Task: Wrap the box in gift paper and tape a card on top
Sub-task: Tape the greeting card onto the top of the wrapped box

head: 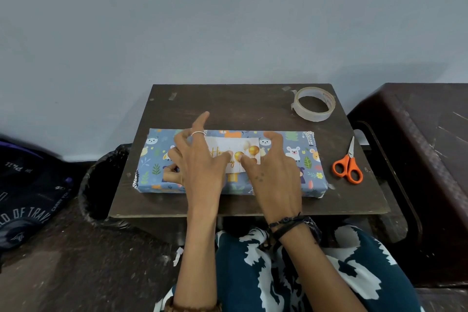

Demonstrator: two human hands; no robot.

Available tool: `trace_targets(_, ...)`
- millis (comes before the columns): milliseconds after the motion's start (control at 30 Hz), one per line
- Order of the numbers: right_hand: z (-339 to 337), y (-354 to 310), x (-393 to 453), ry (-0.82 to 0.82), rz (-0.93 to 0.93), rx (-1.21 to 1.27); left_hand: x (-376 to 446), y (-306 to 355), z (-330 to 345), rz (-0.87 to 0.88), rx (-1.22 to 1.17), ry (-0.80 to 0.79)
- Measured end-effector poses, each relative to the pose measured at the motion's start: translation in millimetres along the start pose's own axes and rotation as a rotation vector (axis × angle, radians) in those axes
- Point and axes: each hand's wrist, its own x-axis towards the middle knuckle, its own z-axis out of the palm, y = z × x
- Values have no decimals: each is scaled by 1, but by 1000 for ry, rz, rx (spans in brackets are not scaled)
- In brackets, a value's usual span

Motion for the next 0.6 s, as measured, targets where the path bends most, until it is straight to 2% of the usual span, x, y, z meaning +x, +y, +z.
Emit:
trace_targets(133,-13,-3,1,2,-23,-240,-2,-9,3,33,50,-64)
trace_targets(267,-15,-5,-2,-2,-63,-322,-4,-16,-1,66,-9,-128)
trace_targets(367,-11,-8,-8,20,-153,-358,-2,-22,-11,110,60,-283)
trace_targets(433,-4,-8,-12,93,-236,-413,-2,-26,-16,117,85,-356)
trace_targets(500,5,-9,-14,193,-311,-487,-2,-28,-18,127,93,-384)
trace_targets(600,14,-11,-15,183,-379,-545,-3,-28,-18,130,114,-393)
